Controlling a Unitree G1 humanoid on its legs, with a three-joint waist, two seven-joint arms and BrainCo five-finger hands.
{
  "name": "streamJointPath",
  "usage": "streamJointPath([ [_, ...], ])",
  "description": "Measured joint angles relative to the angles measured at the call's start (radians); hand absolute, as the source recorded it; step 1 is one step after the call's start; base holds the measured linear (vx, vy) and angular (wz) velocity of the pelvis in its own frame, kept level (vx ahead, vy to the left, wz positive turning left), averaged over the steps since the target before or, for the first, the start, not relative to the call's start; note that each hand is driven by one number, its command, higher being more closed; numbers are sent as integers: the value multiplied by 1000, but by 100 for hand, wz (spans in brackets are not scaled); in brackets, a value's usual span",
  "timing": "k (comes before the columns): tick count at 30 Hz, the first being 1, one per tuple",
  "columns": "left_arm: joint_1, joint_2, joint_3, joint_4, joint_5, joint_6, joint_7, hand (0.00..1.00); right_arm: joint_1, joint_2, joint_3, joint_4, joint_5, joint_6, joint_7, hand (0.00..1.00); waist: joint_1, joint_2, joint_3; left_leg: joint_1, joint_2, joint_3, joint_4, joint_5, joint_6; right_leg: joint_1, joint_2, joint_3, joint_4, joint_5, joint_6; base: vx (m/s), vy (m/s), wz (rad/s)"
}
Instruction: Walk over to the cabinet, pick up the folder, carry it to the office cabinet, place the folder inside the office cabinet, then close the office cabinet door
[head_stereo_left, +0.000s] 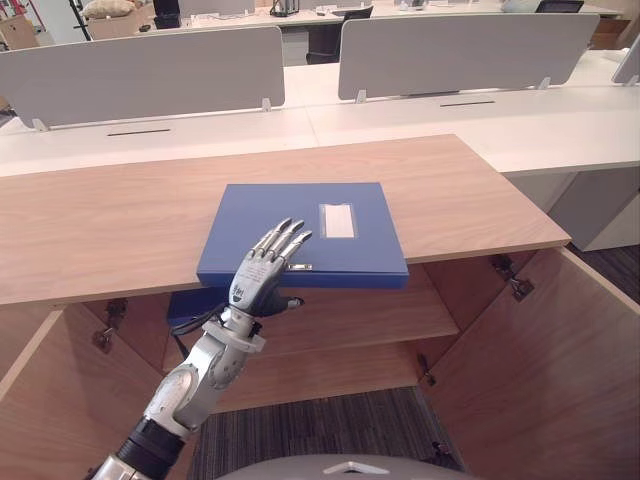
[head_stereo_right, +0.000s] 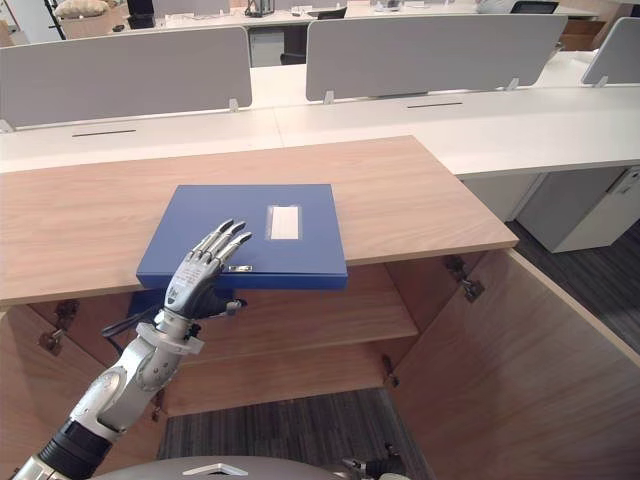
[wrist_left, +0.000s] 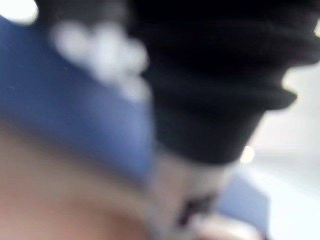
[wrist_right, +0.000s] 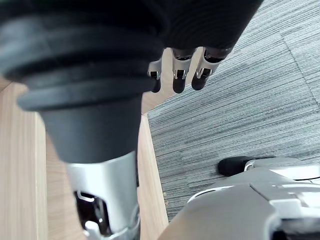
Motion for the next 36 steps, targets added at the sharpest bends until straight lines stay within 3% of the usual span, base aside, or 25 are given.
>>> streamJointPath([
  [3, 0, -15, 1, 7, 32, 11, 3, 0, 1, 0, -2, 2, 0, 0, 0, 0, -1, -1, 0, 0, -3, 0, 0, 0, 0, 0, -4, 0, -1, 1, 2, 0, 0, 0],
  [4, 0, -15, 1, 9, 39, 11, 3, 100, 1, 0, -2, 2, 0, 0, 0, 0, -2, -3, 0, 0, -4, 0, 0, 0, 0, 0, -5, 0, -1, 2, 3, 0, 0, 0],
  [18, -8, -34, 6, 19, 185, 40, -1, 100, 1, 10, -28, 1, 0, 2, 2, 0, -8, -9, -15, 0, -7, 2, 0, 0, 1, 1, -6, 6, -5, 3, 5, 0, 0, 0],
  [36, 58, -54, 68, -86, 152, 43, -1, 100, 5, 9, -28, -14, 1, 1, 4, 0, -13, 1, -25, 4, -5, 16, 0, -6, 5, 0, -5, 21, -9, 5, 5, 0, 0, -1],
])
